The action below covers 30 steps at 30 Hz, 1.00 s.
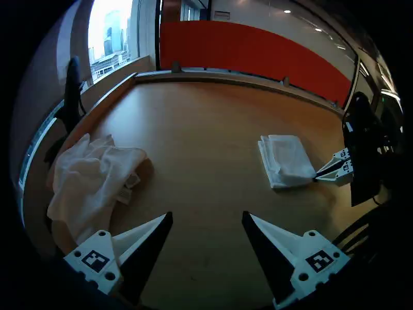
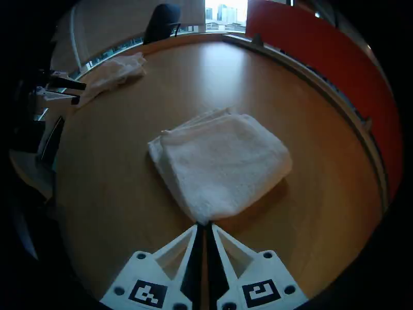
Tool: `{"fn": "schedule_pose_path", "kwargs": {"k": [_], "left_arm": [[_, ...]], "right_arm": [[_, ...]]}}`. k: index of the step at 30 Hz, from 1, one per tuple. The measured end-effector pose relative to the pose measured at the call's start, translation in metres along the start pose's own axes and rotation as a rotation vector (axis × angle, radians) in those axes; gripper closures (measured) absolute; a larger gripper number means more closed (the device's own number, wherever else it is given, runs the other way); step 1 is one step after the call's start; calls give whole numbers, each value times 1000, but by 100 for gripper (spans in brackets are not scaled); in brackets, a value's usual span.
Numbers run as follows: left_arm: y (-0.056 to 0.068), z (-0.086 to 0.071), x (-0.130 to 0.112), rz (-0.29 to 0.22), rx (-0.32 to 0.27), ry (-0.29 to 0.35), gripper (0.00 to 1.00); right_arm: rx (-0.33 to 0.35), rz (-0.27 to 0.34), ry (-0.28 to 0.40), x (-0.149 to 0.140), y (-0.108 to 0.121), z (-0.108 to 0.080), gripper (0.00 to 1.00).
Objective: Fold towel
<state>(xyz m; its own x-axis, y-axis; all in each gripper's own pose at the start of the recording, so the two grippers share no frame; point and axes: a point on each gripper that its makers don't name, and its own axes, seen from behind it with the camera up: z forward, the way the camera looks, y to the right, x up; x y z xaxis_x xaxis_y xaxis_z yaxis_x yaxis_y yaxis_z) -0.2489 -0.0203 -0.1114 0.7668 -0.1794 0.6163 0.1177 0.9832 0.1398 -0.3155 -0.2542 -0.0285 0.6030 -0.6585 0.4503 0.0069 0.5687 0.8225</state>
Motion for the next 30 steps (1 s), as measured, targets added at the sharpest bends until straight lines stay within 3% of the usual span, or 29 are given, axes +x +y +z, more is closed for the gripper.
{"fn": "schedule_pose_path", "kwargs": {"k": [11,30], "left_arm": [[3,-1,5,-8,-10,28,0],[9,-19,23,24,-36,82,0]], "right_arm": [[-11,-8,43,32,17,-22,96],[-77,-117,198,137,55,-92,96]]}}
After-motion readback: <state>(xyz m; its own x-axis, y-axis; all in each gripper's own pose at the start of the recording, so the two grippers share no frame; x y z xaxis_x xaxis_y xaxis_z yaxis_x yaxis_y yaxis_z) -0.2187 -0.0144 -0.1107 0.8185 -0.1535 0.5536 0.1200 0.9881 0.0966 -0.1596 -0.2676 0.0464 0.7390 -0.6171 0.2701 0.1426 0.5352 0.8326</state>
